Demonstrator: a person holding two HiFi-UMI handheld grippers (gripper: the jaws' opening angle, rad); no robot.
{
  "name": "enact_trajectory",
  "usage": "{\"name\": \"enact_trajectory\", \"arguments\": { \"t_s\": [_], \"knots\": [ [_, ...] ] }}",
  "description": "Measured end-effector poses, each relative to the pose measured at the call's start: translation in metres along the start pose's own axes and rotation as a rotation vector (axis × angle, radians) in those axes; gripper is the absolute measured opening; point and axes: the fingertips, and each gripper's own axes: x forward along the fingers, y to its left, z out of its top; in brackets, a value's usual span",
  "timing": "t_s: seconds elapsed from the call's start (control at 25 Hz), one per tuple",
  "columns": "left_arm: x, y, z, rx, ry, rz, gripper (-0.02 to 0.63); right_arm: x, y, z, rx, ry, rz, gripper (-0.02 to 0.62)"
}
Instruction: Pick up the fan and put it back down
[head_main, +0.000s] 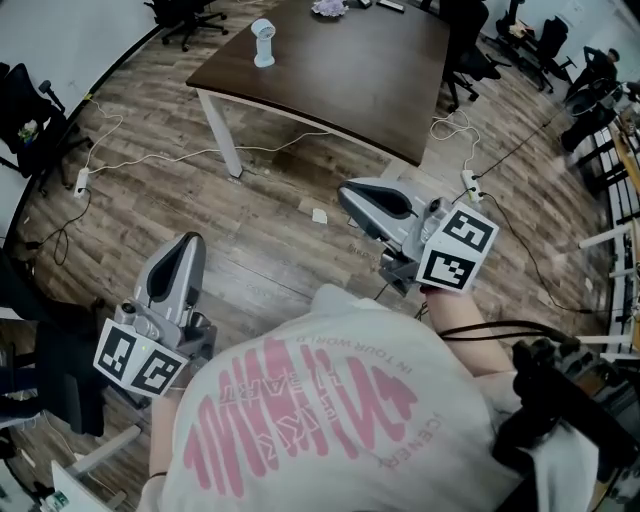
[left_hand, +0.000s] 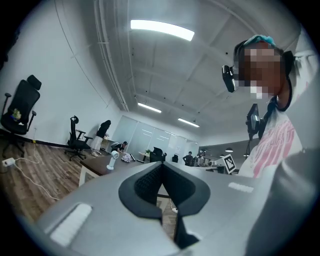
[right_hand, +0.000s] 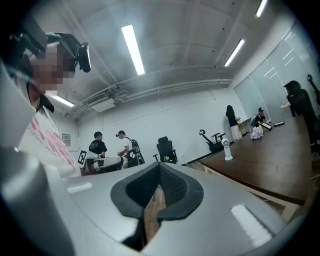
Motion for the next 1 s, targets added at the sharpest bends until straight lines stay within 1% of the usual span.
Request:
{"name": "enact_trajectory", "arguments": {
  "t_s": [0.24,0.44,0.64,0.76,0.88,1.0],
  "knots": [
    [-0.004,0.011,0.005,0.016,-0.021,0.012,0.020,0.005,0.002,-0.014,0.081,0.009,0.002,0.006],
    [0.004,0.026,0.004,0.014,-0.027,0.037,0.020,0.024,-0.005,-0.016,0.076,0.020,0.034,0.006],
    [0.025,0.041,-0.002,0.014,0.000,0.034,0.020,0.043,-0.031,-0.011,0.091,0.007,0.045,0.006],
    [0.039,0.056,-0.002,-0.004,-0.005,0.050,0.020,0.056,-0.050,-0.004,0.096,-0.007,0.048,0.006],
    [0.059,0.071,-0.002,-0.024,-0.003,0.052,0.020,0.070,-0.073,0.004,0.101,-0.007,0.056,0.006],
    [0.085,0.086,-0.001,-0.026,0.012,0.051,0.020,0.086,-0.101,0.018,0.101,-0.012,0.060,0.006]
  ]
}}
